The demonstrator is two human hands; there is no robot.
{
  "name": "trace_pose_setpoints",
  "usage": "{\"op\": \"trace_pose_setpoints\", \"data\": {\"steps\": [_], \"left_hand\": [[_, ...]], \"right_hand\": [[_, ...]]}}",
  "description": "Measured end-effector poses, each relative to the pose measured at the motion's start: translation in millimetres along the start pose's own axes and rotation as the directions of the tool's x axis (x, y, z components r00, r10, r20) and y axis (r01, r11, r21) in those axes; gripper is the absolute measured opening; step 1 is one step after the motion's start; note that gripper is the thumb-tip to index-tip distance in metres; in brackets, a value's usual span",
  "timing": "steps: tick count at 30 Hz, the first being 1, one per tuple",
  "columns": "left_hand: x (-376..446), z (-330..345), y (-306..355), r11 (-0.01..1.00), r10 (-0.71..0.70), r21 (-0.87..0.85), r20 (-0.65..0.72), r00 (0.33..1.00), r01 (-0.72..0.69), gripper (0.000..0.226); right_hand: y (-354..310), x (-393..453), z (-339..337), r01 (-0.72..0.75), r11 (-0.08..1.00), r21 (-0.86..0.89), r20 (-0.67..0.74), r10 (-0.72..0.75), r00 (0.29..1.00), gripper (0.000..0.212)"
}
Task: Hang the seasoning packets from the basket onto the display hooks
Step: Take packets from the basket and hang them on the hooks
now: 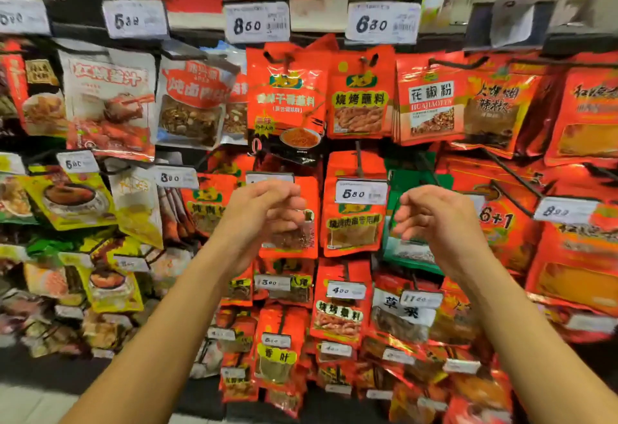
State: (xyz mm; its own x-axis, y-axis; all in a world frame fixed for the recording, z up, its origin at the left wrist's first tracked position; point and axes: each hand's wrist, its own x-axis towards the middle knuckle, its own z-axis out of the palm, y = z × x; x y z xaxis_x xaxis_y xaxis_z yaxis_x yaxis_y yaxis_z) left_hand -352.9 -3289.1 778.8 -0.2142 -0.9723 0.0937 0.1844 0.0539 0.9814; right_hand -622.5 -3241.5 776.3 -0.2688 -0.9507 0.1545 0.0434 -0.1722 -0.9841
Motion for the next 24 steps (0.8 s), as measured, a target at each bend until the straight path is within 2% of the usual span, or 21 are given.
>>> {"op": "trace_pose_setpoints", "data": {"steps": [4, 8, 13, 17, 19, 21, 24], "left_hand": [[-31.7, 30.9, -88.3, 0.974, -0.224, 0.026, -0.054, 0.973, 0.226, 0.020], [-65.4, 51.2, -191.7, 0.879, -0.461, 0.085, -0.106, 0.881, 0.470, 0.018], [-119.8, 66.1, -320.6, 0.662, -0.707, 0.118, -0.232, 0.668, 0.741, 0.011], [-169.2, 69.2, -417.1, 0.433, -0.859, 0.052, -0.281, 0.429, 0.900, 0.015], [-188.5, 67.6, -459.5, 0.351, -0.891, 0.018, -0.301, 0.340, 0.936, 0.010], [-197.7, 62.9, -507.6, 0.284, -0.908, 0.007, -0.320, 0.271, 0.959, 0.011], [-205.3, 50.6, -586.0, 0.228, -0.911, 0.054, -0.341, 0.232, 0.972, 0.012]], "right_hand": [[74.8, -33.3, -58.1, -0.194, 0.981, -0.021, -0.039, 0.194, 0.980, 0.022], [164.3, -71.6, -105.1, -0.428, 0.902, -0.057, -0.103, 0.421, 0.901, 0.023], [276.4, -134.0, -146.4, -0.677, 0.724, -0.135, -0.178, 0.654, 0.735, 0.027], [367.5, -192.2, -165.9, -0.829, 0.533, -0.170, -0.264, 0.786, 0.559, 0.025], [413.6, -221.3, -170.3, -0.879, 0.445, -0.170, -0.308, 0.823, 0.477, 0.026], [466.8, -246.7, -173.9, -0.910, 0.364, -0.199, -0.327, 0.851, 0.411, 0.027], [555.7, -280.9, -176.4, -0.930, 0.265, -0.254, -0.293, 0.896, 0.335, 0.022]]}}
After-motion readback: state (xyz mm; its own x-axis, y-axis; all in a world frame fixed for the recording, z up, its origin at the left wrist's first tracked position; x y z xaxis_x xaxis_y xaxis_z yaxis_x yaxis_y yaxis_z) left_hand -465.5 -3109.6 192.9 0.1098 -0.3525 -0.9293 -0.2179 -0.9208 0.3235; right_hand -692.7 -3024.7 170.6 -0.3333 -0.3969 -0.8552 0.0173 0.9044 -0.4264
